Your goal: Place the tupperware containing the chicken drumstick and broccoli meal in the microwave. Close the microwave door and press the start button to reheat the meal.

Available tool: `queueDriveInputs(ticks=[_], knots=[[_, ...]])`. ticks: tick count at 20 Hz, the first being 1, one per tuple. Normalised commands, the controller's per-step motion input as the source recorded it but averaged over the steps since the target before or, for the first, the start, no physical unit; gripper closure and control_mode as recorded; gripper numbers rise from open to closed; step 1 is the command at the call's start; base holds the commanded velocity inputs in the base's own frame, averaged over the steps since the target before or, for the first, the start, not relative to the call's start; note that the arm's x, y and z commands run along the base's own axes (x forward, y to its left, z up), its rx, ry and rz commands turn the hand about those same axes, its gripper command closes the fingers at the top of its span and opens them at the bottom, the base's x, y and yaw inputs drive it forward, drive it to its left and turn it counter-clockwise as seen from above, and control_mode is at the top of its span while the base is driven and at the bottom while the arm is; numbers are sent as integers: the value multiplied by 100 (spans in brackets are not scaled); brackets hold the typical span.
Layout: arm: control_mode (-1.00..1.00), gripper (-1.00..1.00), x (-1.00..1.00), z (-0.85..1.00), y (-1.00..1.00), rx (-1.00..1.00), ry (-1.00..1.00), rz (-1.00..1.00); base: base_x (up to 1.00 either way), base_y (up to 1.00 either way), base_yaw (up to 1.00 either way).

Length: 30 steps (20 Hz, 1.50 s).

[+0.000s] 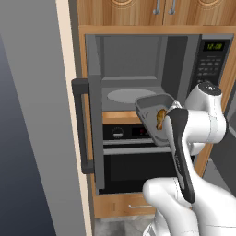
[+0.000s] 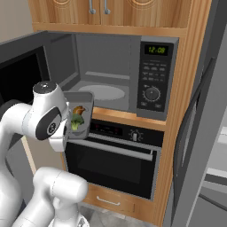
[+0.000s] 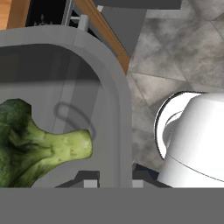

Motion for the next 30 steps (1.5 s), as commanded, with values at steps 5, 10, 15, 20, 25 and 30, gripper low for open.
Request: queueDriveInputs(ticks=[5, 10, 15, 20, 25, 30], knots=[[-100, 100, 35, 0, -7, 0, 6, 0, 0, 0, 0], [-100, 100, 32, 0, -14, 0, 4, 0, 0, 0, 0], [-100, 100, 41, 0, -3, 0, 2, 0, 0, 0, 0], [-100, 100, 41, 2, 0, -1, 0, 0, 0, 0, 0], [-100, 100, 49, 1, 0, -4, 0, 0, 0, 0, 0], [-100, 100, 58, 4, 0, -1, 0, 0, 0, 0, 0]])
